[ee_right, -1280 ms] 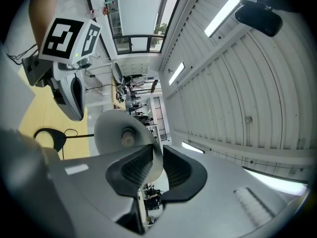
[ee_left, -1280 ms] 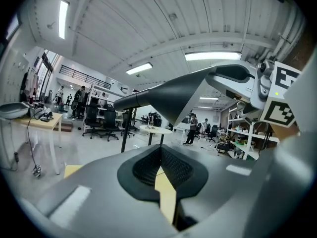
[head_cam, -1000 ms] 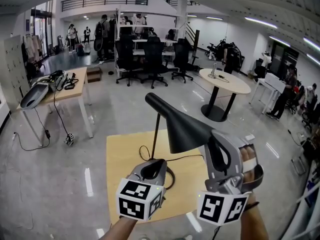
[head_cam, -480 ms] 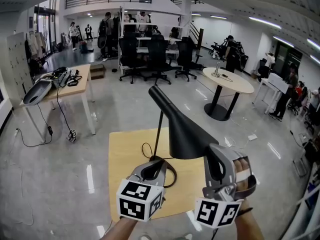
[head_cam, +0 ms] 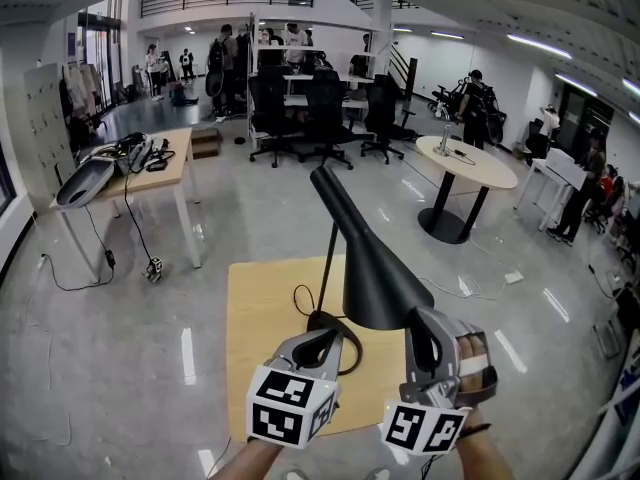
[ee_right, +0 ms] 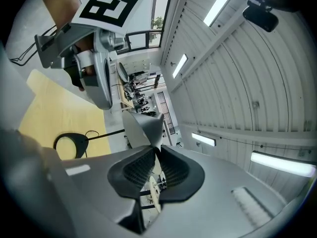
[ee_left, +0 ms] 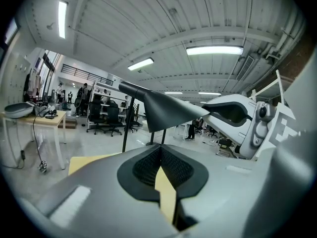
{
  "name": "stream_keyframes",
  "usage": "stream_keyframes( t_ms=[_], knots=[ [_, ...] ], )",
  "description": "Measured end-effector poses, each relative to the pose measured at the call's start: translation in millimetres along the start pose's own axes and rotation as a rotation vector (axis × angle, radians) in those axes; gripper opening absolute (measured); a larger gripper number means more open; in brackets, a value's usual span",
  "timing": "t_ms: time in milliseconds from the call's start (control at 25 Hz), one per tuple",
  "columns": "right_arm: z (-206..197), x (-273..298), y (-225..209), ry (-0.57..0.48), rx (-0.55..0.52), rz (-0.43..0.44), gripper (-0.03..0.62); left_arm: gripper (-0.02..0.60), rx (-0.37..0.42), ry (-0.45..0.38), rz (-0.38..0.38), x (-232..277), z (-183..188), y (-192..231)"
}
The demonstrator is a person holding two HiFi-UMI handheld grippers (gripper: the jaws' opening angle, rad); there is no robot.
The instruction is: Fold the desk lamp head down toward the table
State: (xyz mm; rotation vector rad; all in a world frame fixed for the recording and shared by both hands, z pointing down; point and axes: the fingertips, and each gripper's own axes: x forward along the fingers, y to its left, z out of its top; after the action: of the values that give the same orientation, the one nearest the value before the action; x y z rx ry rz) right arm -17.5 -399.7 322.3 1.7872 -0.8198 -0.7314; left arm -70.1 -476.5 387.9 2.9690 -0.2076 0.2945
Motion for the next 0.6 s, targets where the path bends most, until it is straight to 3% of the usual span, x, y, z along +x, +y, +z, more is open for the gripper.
stream_keyframes(
  t_ms=[320, 600],
  knots=[
    [-3, 2, 14, 0.004, 0.022, 0.006, 0.044, 0.017, -0.005, 0.012, -0.007, -2, 2, -8],
    [-24, 15, 54, 0.017, 0.019, 0.043, 0.058, 0.017, 0.001, 0.022, -0.015, 17, -13, -9]
  ],
)
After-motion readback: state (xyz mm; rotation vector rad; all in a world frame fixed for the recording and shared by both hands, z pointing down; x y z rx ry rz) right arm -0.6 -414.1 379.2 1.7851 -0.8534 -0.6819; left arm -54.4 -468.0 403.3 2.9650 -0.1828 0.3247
